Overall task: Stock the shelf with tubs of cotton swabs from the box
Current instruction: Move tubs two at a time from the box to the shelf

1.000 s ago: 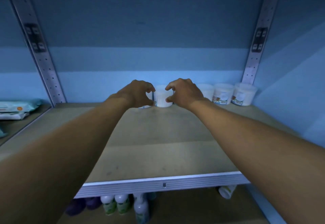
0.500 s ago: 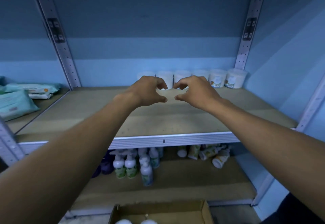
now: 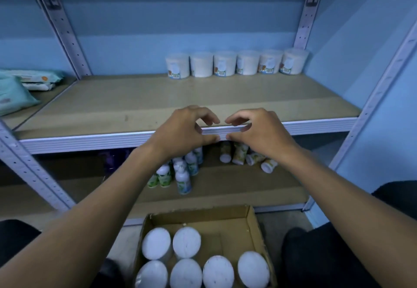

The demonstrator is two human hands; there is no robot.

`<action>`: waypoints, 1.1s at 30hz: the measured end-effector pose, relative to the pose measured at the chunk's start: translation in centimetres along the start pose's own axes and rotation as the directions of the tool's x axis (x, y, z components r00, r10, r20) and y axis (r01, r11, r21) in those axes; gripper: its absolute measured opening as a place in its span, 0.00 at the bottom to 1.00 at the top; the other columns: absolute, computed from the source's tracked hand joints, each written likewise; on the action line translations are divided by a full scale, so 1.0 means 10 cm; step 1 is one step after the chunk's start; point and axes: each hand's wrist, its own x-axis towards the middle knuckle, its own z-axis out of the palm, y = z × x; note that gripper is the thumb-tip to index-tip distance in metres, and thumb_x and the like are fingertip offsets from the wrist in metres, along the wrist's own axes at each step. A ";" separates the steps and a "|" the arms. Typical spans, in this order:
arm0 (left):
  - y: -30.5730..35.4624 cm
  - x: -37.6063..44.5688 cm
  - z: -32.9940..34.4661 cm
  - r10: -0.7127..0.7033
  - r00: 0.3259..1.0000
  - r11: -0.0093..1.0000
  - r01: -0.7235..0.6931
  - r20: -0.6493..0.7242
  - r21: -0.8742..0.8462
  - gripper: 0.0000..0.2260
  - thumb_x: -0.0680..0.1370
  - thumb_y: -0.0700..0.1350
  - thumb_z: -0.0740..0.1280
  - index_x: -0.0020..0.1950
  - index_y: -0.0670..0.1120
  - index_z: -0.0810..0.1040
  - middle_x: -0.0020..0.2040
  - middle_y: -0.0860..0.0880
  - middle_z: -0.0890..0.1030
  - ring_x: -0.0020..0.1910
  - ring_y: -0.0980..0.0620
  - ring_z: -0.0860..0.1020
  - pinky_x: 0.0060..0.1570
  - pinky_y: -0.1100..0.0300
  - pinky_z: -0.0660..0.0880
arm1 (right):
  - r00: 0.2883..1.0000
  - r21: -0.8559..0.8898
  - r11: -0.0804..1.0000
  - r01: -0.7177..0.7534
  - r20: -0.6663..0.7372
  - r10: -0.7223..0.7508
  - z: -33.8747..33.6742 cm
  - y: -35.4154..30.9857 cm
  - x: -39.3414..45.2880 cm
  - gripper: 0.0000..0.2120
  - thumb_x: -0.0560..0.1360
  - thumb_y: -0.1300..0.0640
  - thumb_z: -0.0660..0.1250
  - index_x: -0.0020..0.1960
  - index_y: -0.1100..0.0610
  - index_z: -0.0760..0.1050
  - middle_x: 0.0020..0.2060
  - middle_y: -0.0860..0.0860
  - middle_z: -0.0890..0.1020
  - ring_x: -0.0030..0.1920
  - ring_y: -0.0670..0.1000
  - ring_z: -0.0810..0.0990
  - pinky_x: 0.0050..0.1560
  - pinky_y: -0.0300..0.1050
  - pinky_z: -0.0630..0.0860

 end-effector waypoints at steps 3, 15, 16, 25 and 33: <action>-0.05 -0.21 0.30 -0.001 0.999 1.000 0.002 0.045 -0.011 0.16 0.70 0.52 0.77 0.56 0.52 0.81 0.51 0.53 0.80 0.44 0.60 0.78 0.44 0.69 0.75 | 0.996 0.089 0.992 -0.091 0.003 0.091 0.19 0.16 -0.28 0.16 0.68 0.52 0.80 0.55 0.49 0.85 0.47 0.43 0.86 0.43 0.39 0.82 0.52 0.44 0.81; -0.45 -0.64 1.33 -0.250 0.909 0.962 0.273 0.333 -0.023 0.23 0.68 0.56 0.78 0.59 0.51 0.79 0.56 0.54 0.78 0.47 0.57 0.76 0.47 0.65 0.71 | 0.891 -0.031 0.942 -0.334 0.316 0.327 0.93 0.97 -0.76 0.22 0.67 0.50 0.81 0.60 0.48 0.81 0.55 0.47 0.83 0.55 0.47 0.81 0.58 0.51 0.80; -0.48 -0.68 1.41 -0.273 0.893 0.956 0.294 0.357 -0.005 0.23 0.68 0.56 0.78 0.59 0.51 0.78 0.56 0.54 0.79 0.46 0.57 0.76 0.46 0.65 0.69 | 0.879 -0.052 0.939 -0.341 0.335 0.338 0.98 1.02 -0.79 0.22 0.67 0.51 0.81 0.59 0.48 0.81 0.55 0.48 0.82 0.55 0.48 0.81 0.58 0.51 0.80; -0.73 -0.96 2.16 -0.363 0.736 0.921 0.375 0.571 0.102 0.29 0.65 0.57 0.80 0.61 0.48 0.77 0.57 0.50 0.78 0.56 0.49 0.76 0.55 0.56 0.74 | 0.752 -0.221 0.884 -0.412 0.466 0.467 1.53 1.26 -1.25 0.32 0.64 0.50 0.83 0.66 0.49 0.77 0.62 0.51 0.79 0.59 0.53 0.79 0.57 0.49 0.78; -0.81 -1.16 2.77 -0.383 0.614 0.908 0.389 0.690 0.158 0.33 0.63 0.58 0.80 0.64 0.50 0.74 0.61 0.48 0.74 0.58 0.48 0.74 0.56 0.53 0.75 | 0.657 -0.360 0.847 -0.391 0.535 0.531 1.85 1.50 -1.54 0.39 0.65 0.51 0.82 0.72 0.51 0.71 0.70 0.55 0.71 0.69 0.58 0.69 0.63 0.54 0.75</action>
